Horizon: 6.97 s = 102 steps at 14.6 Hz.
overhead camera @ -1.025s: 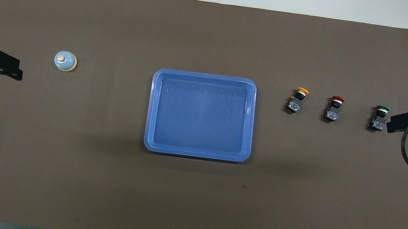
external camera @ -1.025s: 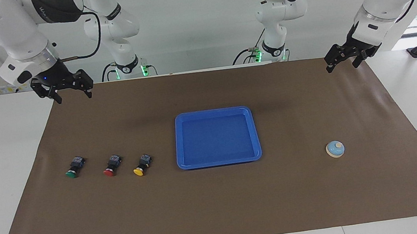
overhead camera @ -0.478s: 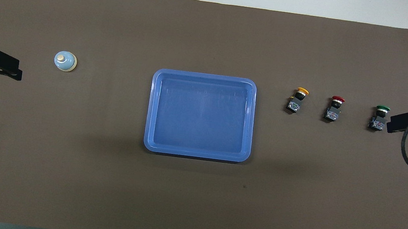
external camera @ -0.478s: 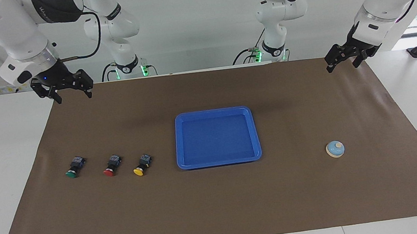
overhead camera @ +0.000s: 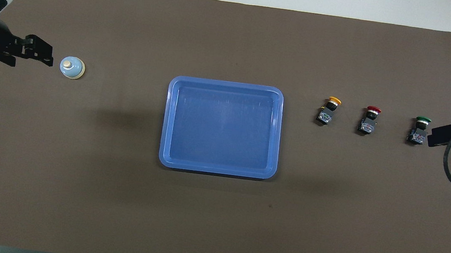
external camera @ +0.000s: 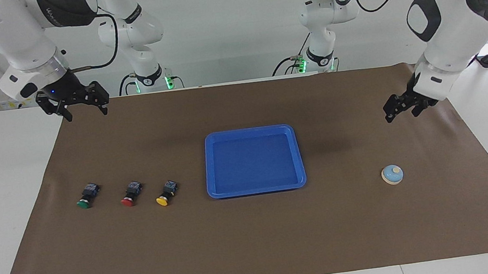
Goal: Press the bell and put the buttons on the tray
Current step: 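Press down on the call bell with the left gripper, then lift the left gripper back while the right gripper reaches the buttons, then grasp the yellow-capped button with the right gripper, then carry the yellow button to the blue tray and release it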
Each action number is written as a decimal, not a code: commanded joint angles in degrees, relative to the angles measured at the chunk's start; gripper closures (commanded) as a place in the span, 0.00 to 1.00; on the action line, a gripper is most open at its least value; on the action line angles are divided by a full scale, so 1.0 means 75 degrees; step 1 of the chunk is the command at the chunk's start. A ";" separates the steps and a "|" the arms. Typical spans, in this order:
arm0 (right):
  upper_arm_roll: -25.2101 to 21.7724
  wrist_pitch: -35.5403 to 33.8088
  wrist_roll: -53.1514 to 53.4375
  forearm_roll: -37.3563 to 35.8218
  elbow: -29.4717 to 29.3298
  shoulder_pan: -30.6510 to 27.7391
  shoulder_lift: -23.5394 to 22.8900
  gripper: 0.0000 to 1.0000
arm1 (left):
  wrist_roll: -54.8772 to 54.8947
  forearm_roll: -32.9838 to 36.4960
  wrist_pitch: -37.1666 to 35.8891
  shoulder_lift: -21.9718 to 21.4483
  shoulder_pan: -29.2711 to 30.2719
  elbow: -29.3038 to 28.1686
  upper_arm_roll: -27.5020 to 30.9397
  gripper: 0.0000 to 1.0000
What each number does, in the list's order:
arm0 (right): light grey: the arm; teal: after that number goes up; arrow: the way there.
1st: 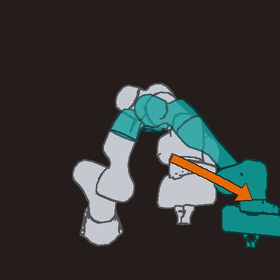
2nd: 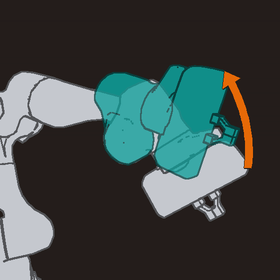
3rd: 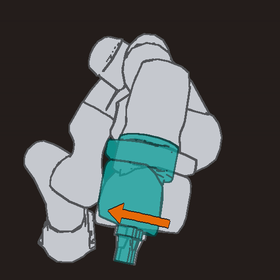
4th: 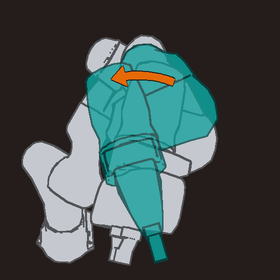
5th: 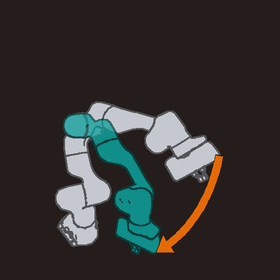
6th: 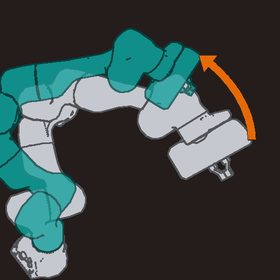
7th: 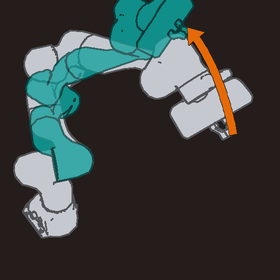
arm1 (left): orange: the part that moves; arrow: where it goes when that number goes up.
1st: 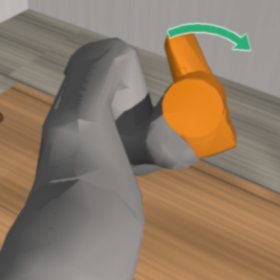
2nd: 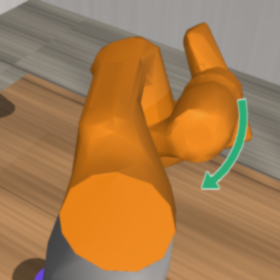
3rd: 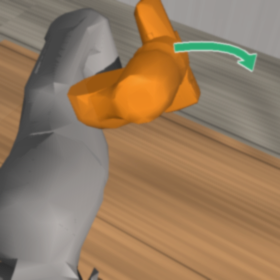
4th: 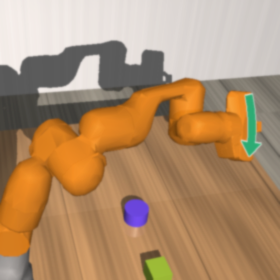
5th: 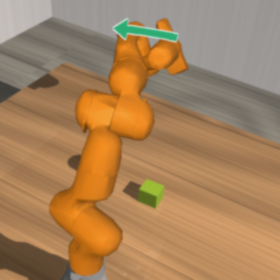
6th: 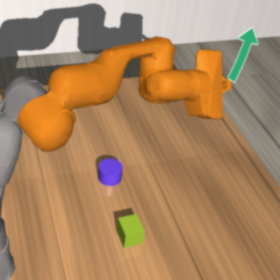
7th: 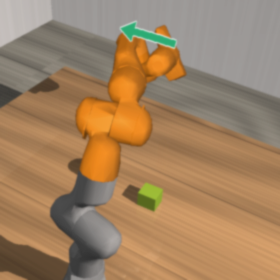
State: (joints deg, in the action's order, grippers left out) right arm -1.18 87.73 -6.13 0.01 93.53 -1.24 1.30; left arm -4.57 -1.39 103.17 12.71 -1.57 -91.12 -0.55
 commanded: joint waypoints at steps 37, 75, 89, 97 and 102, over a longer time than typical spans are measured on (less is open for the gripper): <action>0.0111 -0.0037 0.0068 0.0046 0.0127 -0.0081 0.0144 0.00 | -0.0059 -0.0155 0.0170 0.0148 0.0560 0.0513 -0.0008 1.00; 0.0146 0.7219 0.4826 0.0011 0.2835 0.1490 -0.2856 1.00 | 0.0832 0.0010 -0.2272 -0.1894 0.0514 -0.0425 -0.0102 0.00; 0.0169 0.4940 0.5728 0.0151 0.1682 0.4008 -0.2716 1.00 | 0.0552 0.0033 -0.2143 -0.1894 0.0526 -0.0437 -0.0078 0.00; 0.0169 0.5987 0.6407 0.0163 0.2600 0.4278 -0.2704 0.00 | 0.0586 0.0103 -0.2014 -0.1906 0.0537 -0.0506 -0.0090 0.00; 0.0064 0.4712 0.6654 0.0151 0.1851 0.3964 -0.2295 0.00 | 0.0539 0.0103 -0.2037 -0.1918 0.0573 -0.0483 -0.0090 0.00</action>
State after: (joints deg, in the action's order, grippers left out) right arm -0.28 128.08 43.16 0.78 109.98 30.32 -18.66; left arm 0.17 -1.44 87.79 -1.23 2.60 -94.83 -1.21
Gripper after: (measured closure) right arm 0.022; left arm 0.000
